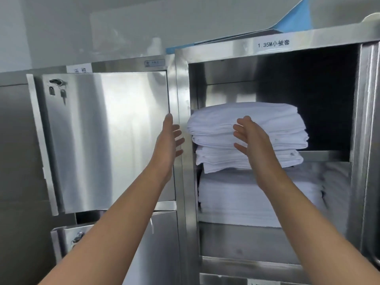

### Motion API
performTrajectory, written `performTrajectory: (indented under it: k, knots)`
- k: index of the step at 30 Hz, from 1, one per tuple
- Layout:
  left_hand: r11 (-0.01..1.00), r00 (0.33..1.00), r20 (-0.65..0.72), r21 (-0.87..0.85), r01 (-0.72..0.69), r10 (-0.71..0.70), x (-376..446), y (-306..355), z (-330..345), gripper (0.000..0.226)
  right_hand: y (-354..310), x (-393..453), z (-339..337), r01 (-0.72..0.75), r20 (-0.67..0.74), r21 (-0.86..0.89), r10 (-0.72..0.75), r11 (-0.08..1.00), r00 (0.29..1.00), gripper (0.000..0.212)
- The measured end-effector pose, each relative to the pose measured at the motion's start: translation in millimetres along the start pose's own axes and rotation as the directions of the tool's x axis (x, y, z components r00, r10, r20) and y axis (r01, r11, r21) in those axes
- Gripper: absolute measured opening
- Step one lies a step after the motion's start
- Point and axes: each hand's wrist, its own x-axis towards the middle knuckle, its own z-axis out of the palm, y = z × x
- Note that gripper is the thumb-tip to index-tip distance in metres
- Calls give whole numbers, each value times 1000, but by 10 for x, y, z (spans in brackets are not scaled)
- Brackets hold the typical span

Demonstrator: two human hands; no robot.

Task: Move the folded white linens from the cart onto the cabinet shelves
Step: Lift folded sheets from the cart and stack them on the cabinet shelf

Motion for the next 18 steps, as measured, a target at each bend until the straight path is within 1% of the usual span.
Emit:
performTrajectory:
  k: [3,5,7,11,14,16,17,18]
  knots:
    - [999,998,58,-37,12,-10,309,-45,102,56,-7,161,-106,45,-71,-113,-53,993,996,18]
    - [999,995,96,-51,3,2,486,-84,165,47,-7,257,-144,94,-114,-160,-113,983,987,17]
    - [999,995,98,-38,-10,14,636,-147,207,37,8,358,-150,125,-153,-188,-155,974,976,17]
    - [992,996,47,90,-84,80,948,-313,169,36,98,513,-34,133,-193,-234,-180,963,965,19]
    - [979,994,32,169,-112,108,1128,-383,116,36,239,604,80,148,-176,-289,-204,946,963,30]
    - [969,992,31,209,-130,126,1227,-383,83,41,341,666,138,206,-153,-386,-282,899,947,32]
    - [965,991,32,222,-137,134,1271,-386,70,44,387,692,153,241,-134,-475,-340,846,931,32]
    - [963,989,35,228,-146,142,1307,-383,68,46,424,715,161,272,-105,-579,-401,769,910,33]
